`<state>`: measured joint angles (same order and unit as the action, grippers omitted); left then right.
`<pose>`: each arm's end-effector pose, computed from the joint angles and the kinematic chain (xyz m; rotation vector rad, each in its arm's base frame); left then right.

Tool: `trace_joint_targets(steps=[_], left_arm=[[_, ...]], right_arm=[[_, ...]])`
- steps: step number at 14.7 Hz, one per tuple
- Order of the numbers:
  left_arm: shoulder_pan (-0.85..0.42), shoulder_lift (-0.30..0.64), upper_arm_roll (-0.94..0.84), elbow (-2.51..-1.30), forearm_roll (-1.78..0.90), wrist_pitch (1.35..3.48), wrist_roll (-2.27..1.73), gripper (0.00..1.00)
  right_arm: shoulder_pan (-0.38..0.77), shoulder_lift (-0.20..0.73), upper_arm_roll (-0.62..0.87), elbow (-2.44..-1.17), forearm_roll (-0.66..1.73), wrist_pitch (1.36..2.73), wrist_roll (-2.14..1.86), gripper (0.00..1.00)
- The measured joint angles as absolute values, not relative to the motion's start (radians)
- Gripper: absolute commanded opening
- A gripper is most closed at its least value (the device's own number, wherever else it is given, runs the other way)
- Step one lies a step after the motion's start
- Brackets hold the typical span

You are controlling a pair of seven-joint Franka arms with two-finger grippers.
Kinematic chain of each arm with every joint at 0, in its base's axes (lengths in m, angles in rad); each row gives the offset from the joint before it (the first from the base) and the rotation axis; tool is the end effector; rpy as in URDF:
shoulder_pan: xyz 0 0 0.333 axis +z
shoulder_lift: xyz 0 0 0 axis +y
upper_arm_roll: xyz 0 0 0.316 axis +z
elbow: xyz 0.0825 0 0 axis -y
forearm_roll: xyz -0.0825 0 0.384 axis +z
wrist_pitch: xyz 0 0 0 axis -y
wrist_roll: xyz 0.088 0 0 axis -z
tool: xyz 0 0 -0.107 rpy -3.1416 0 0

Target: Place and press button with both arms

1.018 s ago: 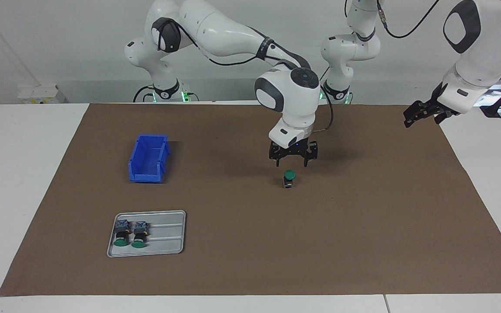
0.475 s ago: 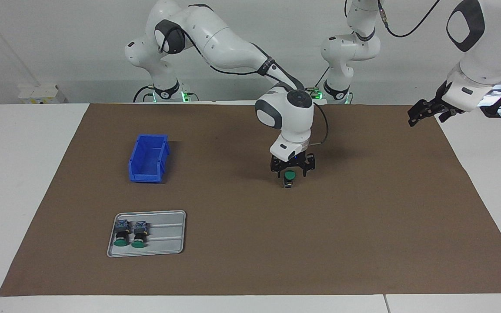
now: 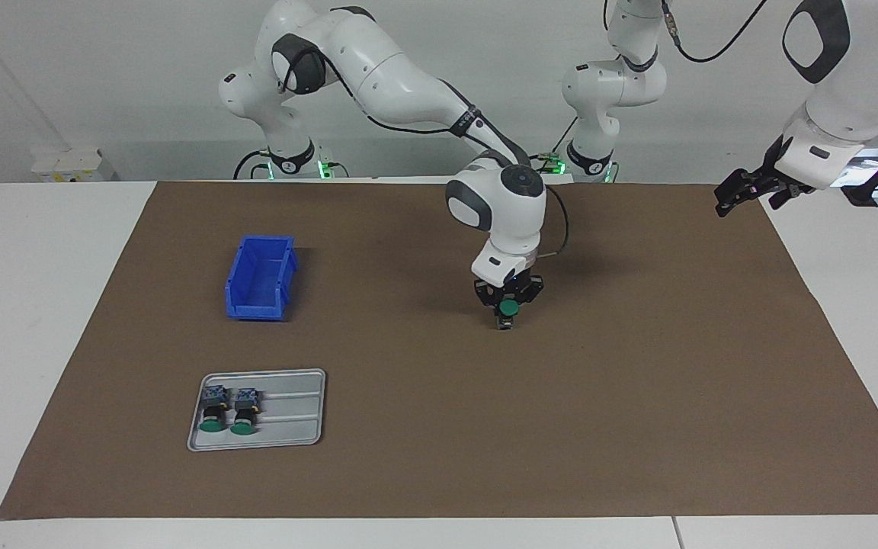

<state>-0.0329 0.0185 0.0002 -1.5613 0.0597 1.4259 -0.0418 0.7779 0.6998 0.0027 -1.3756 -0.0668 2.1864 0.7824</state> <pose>0.5436 -0.0107 0.6074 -3.0675 -0.0202 0.2329 0.5292 0.5201 0.3116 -3.0967 -0.0511 -0.1821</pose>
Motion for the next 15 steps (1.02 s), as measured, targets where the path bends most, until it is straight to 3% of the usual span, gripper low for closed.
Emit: trace_joint_targets(steps=[3,6,9,15], left_arm=[[-0.033,0.014,0.001,-1.566,0.06,1.425,-0.044,1.0],[-0.034,0.013,0.0,-1.566,0.059,1.426,-0.044,1.0],[-0.036,0.009,-0.004,-1.566,0.059,1.427,-0.044,1.0],[-0.044,0.001,-0.004,-1.566,0.059,1.432,-0.044,1.0]], right_arm=[[0.773,0.679,-0.001,-1.374,-0.101,2.174,0.781,0.0],[0.738,0.583,-0.01,-1.433,-0.115,2.117,0.759,0.0],[0.632,0.349,-0.012,-1.729,-0.118,2.206,0.648,0.0],[0.301,-0.229,-0.034,-2.357,-0.102,2.284,0.102,0.0]])
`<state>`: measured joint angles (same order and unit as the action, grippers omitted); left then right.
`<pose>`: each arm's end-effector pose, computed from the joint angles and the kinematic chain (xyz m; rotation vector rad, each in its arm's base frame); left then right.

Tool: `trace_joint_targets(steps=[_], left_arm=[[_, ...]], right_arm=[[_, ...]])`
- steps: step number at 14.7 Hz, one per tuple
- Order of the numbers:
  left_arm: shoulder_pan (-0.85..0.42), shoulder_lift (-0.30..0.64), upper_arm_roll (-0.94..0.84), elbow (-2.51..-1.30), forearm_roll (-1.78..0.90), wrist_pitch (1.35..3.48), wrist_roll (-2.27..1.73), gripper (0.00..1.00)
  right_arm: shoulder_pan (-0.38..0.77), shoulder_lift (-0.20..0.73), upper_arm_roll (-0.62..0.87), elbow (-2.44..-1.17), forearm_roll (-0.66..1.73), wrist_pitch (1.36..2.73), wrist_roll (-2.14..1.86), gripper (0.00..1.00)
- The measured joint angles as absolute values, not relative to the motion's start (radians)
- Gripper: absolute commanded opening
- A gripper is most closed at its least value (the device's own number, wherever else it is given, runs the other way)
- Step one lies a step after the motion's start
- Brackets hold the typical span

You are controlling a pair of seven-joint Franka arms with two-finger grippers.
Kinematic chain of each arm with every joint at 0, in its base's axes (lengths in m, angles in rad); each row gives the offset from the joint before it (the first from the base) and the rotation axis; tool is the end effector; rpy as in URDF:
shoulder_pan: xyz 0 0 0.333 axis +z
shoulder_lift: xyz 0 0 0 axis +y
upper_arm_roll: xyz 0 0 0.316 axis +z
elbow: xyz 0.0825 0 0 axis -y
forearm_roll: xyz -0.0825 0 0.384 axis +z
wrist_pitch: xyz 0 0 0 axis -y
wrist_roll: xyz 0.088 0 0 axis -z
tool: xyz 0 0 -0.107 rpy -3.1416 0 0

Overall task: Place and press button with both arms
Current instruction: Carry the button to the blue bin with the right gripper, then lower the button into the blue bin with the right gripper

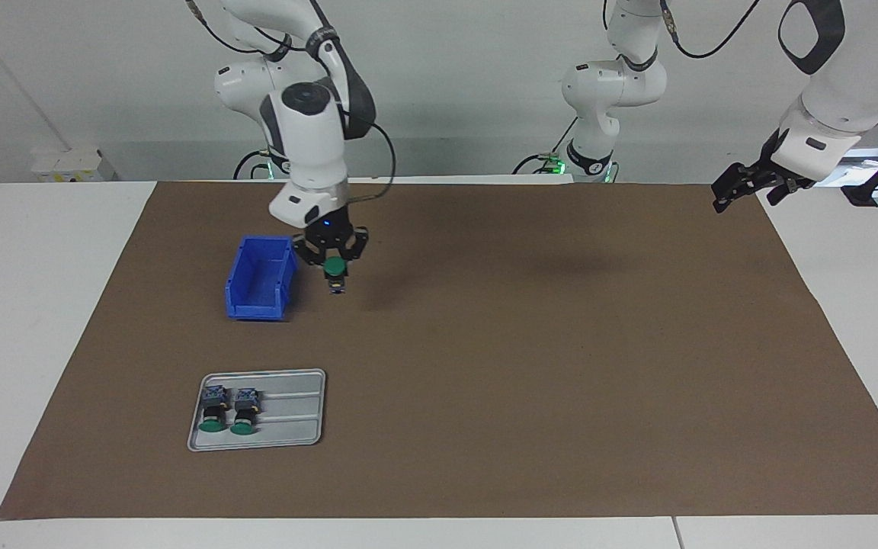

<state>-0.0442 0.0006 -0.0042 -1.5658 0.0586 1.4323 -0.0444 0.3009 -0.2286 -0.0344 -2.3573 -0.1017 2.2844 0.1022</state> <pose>0.5389 -0.0192 0.6155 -3.0704 -0.0003 0.2018 0.4655 0.1243 0.4341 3.0671 0.3468 0.2578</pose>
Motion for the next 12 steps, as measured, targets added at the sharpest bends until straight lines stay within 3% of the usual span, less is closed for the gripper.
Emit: trace_joint_targets(steps=[2,4,8,12], left_arm=[[-0.045,0.001,-0.004,-1.566,0.055,1.433,-0.044,1.0],[-0.044,0.001,-0.004,-1.566,0.055,1.434,-0.044,1.0],[-0.045,0.001,-0.004,-1.566,0.055,1.435,-0.044,1.0],[-0.046,0.001,-0.007,-1.566,0.054,1.435,-0.044,1.0]], right_arm=[[0.218,-0.352,-0.11,-2.48,-0.045,2.285,-0.109,0.0],[0.175,-0.4,-0.201,-2.538,-0.022,2.28,-0.227,0.0],[0.165,-0.382,-0.226,-2.558,-0.018,2.266,-0.196,0.0],[0.235,-0.322,-0.215,-2.559,-0.018,2.302,-0.093,0.0]])
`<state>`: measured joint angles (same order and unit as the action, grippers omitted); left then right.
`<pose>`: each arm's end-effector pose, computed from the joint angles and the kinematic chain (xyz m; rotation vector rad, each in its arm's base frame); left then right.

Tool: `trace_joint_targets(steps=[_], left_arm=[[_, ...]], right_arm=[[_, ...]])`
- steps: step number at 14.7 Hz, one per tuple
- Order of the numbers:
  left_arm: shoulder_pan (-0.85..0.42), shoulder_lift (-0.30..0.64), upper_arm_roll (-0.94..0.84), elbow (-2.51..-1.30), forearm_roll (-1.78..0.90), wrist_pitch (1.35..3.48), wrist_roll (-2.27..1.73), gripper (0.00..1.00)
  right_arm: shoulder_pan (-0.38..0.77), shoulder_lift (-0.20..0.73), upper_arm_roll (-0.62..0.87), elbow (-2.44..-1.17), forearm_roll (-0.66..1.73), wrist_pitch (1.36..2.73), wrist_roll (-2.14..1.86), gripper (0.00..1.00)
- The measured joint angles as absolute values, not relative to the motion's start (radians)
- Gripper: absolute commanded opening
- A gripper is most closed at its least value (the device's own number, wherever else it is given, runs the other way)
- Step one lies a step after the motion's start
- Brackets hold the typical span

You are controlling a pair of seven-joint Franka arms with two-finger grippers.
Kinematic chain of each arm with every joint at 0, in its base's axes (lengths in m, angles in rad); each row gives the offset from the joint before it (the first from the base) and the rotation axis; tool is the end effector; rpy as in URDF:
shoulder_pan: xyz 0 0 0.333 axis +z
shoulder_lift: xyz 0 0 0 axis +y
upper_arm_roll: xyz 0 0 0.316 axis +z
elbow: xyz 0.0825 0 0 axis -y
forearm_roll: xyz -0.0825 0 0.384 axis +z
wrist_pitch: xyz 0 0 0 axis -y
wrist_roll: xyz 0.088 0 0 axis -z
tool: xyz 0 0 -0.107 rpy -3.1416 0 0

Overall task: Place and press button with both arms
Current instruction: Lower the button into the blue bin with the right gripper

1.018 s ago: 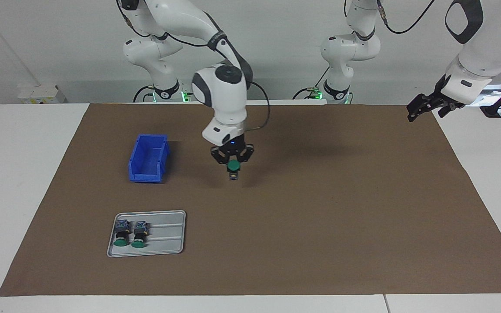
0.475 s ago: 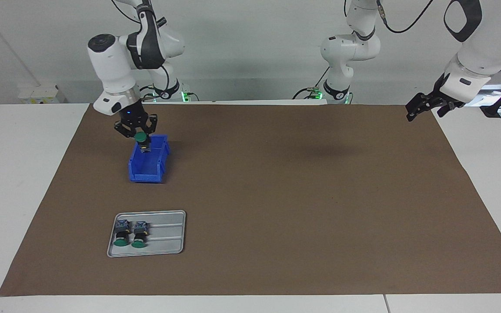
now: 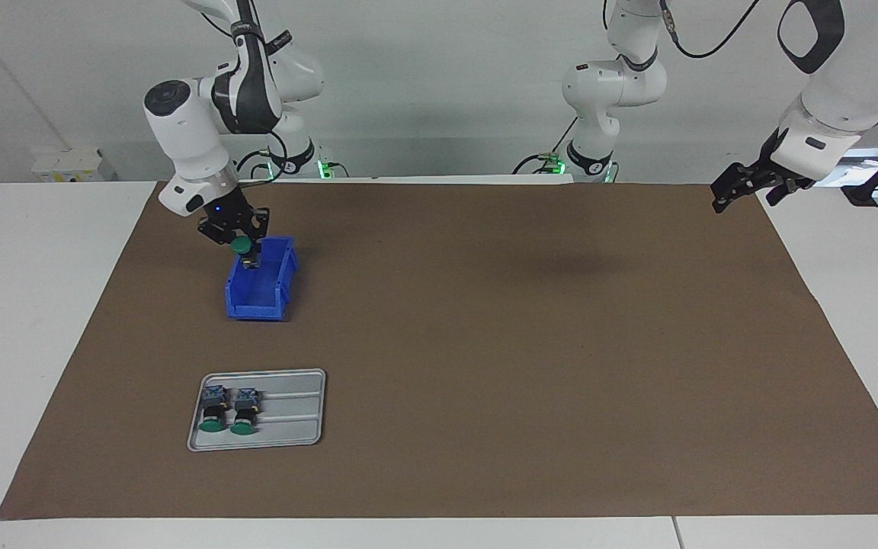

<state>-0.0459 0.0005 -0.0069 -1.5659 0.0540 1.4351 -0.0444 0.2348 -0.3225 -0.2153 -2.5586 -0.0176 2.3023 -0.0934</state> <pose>0.5391 -0.0221 0.6157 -3.0751 0.0071 0.1979 0.4263 0.0092 0.3827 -3.0809 -0.2053 -0.0947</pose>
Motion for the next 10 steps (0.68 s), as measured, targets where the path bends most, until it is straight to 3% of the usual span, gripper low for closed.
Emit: trace_joint_targets(steps=[10], left_arm=[[-0.045,0.001,-0.01,-1.566,0.054,1.435,-0.044,1.0]], right_arm=[[0.232,-0.186,-0.218,-2.562,-0.018,2.41,-0.083,0.0]])
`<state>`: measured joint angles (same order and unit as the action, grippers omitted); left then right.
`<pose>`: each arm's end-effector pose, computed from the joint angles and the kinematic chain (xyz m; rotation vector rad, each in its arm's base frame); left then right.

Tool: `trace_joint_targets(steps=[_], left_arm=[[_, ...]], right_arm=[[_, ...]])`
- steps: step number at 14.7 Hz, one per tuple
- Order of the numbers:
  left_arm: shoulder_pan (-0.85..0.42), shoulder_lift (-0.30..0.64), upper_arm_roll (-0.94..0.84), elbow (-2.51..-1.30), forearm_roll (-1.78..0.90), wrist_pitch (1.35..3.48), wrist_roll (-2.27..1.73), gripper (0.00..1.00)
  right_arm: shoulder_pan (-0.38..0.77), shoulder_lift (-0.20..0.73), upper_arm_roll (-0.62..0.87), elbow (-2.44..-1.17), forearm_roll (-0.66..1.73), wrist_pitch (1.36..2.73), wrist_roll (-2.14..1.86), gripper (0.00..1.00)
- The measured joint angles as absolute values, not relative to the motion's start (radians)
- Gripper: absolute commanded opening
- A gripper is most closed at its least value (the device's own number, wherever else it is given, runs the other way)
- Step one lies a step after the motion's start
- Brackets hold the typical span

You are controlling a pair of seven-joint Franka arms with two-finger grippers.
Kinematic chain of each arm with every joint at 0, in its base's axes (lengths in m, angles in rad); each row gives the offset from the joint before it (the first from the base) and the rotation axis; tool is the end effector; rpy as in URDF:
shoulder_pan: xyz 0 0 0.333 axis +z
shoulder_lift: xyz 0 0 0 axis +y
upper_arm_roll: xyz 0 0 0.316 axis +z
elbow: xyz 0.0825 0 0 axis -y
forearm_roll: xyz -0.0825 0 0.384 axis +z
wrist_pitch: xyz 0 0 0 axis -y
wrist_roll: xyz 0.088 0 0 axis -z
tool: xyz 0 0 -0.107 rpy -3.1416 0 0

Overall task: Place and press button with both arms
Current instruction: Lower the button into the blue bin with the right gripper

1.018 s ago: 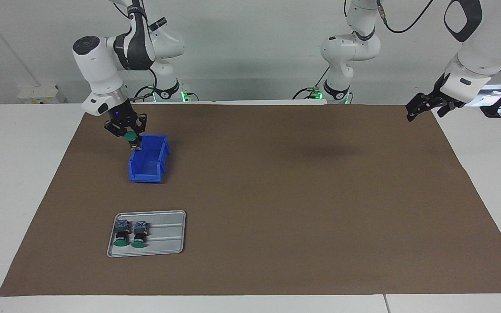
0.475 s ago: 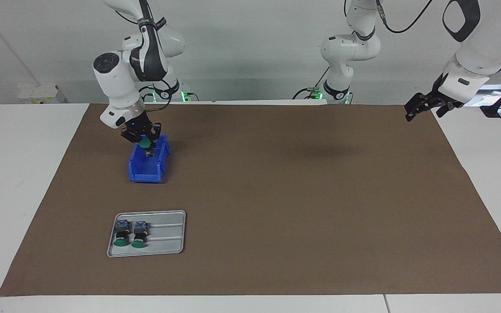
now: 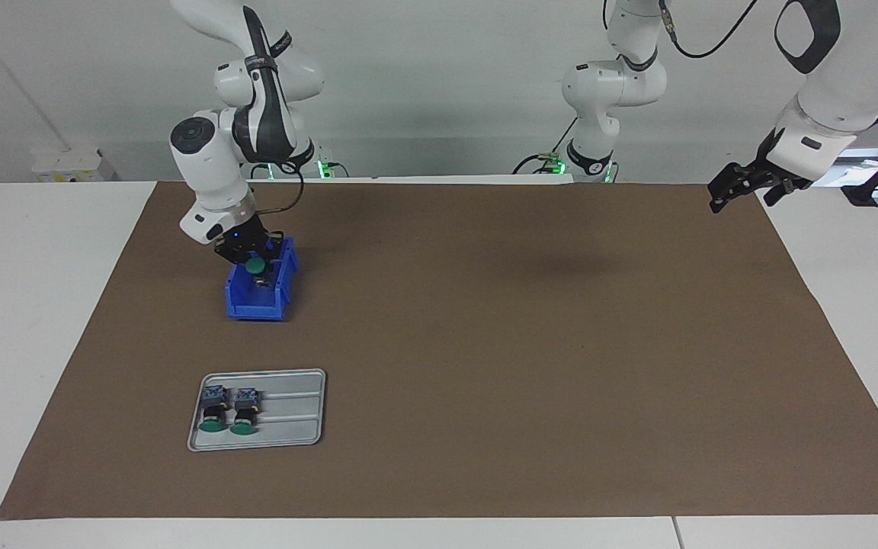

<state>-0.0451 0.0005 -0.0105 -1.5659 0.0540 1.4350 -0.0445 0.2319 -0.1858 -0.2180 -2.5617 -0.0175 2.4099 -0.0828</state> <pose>0.5390 -0.0236 0.6157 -3.0749 0.0112 0.1979 0.4398 0.0076 0.3333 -3.1092 -0.1752 -0.0480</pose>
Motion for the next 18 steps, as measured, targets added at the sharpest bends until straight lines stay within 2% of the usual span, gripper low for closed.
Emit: trace_joint_targets(steps=[1,3,5,6,8,13,15,16,17,18], left_arm=[[-0.044,0.001,-0.01,-1.566,0.054,1.435,-0.045,1.0],[-0.044,0.001,-0.008,-1.566,0.054,1.435,-0.045,1.0],[-0.044,0.001,-0.008,-1.566,0.054,1.435,-0.045,1.0],[-0.044,0.001,-0.008,-1.566,0.054,1.435,-0.045,1.0],[-0.043,0.001,-0.007,-1.566,0.054,1.435,-0.045,1.0],[-0.044,0.001,-0.008,-1.566,0.054,1.435,-0.045,1.0],[-0.045,0.001,-0.009,-1.566,0.054,1.435,-0.045,1.0],[-0.045,0.001,-0.01,-1.566,0.051,1.435,-0.045,1.0],[-0.045,0.001,-0.01,-1.566,0.045,1.435,-0.045,1.0],[-0.045,0.001,-0.01,-1.566,0.038,1.435,-0.045,1.0]], right_arm=[[0.232,-0.176,-0.218,-2.563,-0.018,2.418,-0.083,0.02],[0.232,-0.165,-0.218,-2.563,-0.018,2.422,-0.083,0.15],[0.232,-0.163,-0.218,-2.563,-0.018,2.422,-0.083,0.37],[0.232,-0.163,-0.218,-2.563,-0.018,2.422,-0.083,0.44],[0.232,-0.163,-0.218,-2.563,-0.018,2.422,-0.083,0.49],[0.232,-0.163,-0.218,-2.559,-0.018,2.418,-0.083,0.5],[0.232,-0.169,-0.218,-2.533,-0.018,2.371,-0.083,0.5],[0.232,-0.176,-0.218,-2.503,-0.018,2.318,-0.083,0.54],[0.231,-0.184,-0.218,-2.464,-0.018,2.258,-0.083,0.62],[0.23,-0.193,-0.218,-2.417,-0.018,2.195,-0.083,0.75]])
